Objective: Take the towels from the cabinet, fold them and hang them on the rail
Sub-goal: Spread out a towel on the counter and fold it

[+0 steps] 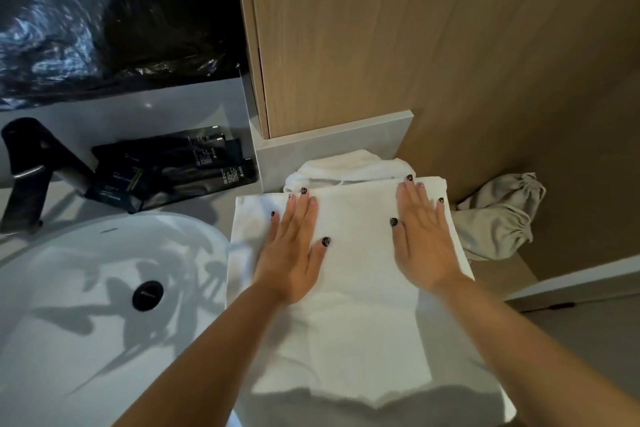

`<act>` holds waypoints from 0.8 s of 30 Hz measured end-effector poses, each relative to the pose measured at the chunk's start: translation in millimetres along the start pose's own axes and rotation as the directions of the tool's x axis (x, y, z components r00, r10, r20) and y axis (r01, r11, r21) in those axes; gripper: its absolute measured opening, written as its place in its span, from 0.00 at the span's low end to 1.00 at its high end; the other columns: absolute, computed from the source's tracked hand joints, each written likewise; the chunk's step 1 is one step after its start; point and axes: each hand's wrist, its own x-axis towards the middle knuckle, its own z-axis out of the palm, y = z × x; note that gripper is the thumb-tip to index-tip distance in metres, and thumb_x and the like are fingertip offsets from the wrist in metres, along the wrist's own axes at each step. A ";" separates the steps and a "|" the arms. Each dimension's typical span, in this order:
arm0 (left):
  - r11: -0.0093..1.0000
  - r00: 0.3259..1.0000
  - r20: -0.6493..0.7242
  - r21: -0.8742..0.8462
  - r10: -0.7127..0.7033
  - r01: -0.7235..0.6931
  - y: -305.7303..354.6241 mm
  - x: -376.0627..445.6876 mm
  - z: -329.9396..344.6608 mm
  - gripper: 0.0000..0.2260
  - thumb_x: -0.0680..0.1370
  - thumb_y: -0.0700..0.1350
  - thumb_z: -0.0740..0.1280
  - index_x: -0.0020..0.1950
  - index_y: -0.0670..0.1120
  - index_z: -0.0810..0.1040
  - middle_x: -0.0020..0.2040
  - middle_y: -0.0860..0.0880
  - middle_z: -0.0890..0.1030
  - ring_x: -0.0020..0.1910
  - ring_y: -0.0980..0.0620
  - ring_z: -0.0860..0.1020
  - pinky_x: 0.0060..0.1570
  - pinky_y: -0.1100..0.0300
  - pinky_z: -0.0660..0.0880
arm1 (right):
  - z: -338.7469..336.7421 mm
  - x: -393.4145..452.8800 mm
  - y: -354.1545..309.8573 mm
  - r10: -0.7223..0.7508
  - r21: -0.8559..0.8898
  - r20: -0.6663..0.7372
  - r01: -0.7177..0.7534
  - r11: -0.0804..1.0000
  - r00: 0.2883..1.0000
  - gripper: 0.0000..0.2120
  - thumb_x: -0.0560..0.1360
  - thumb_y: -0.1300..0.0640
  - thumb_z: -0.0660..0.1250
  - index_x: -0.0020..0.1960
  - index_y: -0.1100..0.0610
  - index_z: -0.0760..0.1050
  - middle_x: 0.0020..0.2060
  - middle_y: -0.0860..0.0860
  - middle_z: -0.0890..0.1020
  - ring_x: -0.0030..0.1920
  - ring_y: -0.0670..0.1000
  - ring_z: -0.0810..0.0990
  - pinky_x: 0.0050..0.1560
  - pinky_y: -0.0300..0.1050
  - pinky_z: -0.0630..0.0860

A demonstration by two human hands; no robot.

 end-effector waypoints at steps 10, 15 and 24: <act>0.976 0.999 -0.002 0.215 -0.033 0.033 15.2 -91.9 18.8 0.31 0.80 0.51 0.54 0.81 0.43 0.50 0.81 0.43 0.51 0.80 0.44 0.51 0.75 0.47 0.49 | 40.7 -47.9 -38.6 -0.340 -0.252 0.018 0.333 0.909 0.940 0.31 0.81 0.46 0.54 0.80 0.57 0.53 0.80 0.54 0.53 0.79 0.55 0.52 0.74 0.64 0.56; 0.985 0.996 0.050 0.160 -0.068 0.059 -4.4 -101.5 2.1 0.32 0.80 0.54 0.53 0.81 0.45 0.47 0.81 0.46 0.48 0.80 0.49 0.46 0.76 0.52 0.48 | 30.7 -55.3 -56.7 -0.257 -0.225 0.050 0.262 0.939 0.965 0.32 0.78 0.50 0.53 0.80 0.59 0.52 0.80 0.55 0.51 0.79 0.57 0.48 0.75 0.65 0.52; 0.854 0.851 -0.167 -0.261 -0.498 0.449 45.4 -198.0 -28.1 0.29 0.79 0.41 0.67 0.77 0.44 0.61 0.79 0.46 0.58 0.77 0.46 0.59 0.73 0.54 0.58 | 35.1 -142.2 -110.3 -0.338 0.146 0.321 0.307 0.941 0.884 0.38 0.73 0.42 0.35 0.80 0.54 0.52 0.79 0.51 0.37 0.78 0.51 0.35 0.78 0.49 0.36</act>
